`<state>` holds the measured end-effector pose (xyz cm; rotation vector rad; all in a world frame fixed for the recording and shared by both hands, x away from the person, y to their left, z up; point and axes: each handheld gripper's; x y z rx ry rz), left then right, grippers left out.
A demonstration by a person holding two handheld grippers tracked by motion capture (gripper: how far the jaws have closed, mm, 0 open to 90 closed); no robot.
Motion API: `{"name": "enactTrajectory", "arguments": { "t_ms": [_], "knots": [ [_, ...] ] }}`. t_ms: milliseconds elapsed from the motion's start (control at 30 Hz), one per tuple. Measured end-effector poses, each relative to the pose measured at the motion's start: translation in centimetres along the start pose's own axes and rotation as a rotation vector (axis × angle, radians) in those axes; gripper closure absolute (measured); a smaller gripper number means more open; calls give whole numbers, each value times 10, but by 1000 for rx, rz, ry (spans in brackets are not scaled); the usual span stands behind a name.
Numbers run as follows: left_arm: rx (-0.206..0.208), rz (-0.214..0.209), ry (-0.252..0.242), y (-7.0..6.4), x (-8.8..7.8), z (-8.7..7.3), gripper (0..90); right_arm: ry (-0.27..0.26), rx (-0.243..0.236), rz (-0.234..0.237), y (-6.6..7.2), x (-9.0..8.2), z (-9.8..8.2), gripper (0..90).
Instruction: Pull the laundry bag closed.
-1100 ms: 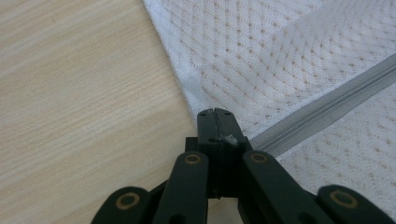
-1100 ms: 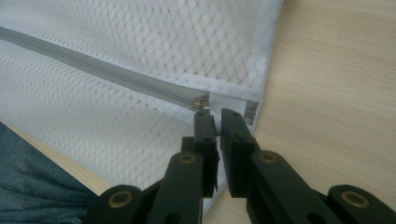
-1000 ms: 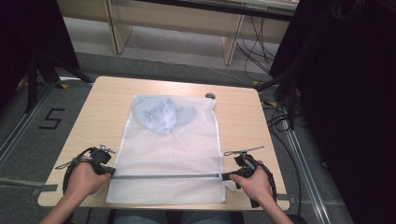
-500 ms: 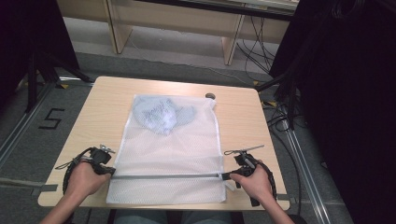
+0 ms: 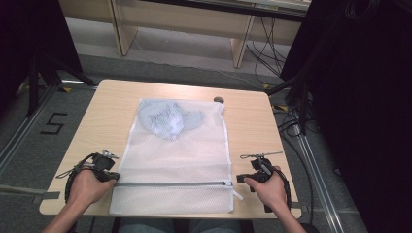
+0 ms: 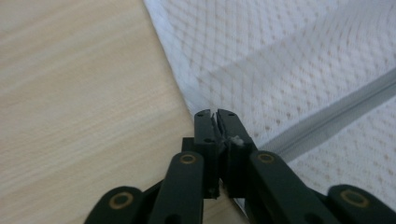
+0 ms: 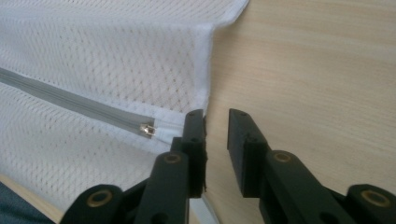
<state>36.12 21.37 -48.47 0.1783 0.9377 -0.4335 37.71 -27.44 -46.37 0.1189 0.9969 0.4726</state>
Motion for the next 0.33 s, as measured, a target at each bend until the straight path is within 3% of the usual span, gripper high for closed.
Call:
{"name": "enactTrajectory", "arguments": {
  "t_ms": [33,67,100,167,200,233,300,333],
  "knots": [
    [-10,14,-64,2,-3,0,834,0,-36,-5,-4,0,0,746],
    [-9,17,-57,4,-6,1,829,-14,-20,-15,-4,0,0,737],
    [-16,28,-93,4,-6,0,824,-14,-15,-18,-5,0,-1,724],
    [-32,31,-85,5,-9,0,813,-20,-25,-20,-9,0,-1,705],
    [-35,31,-116,5,-8,-1,803,-25,-3,-21,-8,-1,-1,696],
    [-36,37,-115,6,-9,0,791,-14,-23,-20,-10,-1,-1,685],
    [-42,36,-125,6,-9,0,780,-29,-14,-28,-10,-1,-1,675],
    [-52,31,-121,6,-10,0,760,-29,-42,-31,-15,-1,-1,666]
  ]
}}
Point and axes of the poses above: each handheld gripper's, and its own axes: x roughly forward along the jaws, z roughly out of its top, y roughly to its left, and after that the axes turned 7 degrees about -y, right-handed
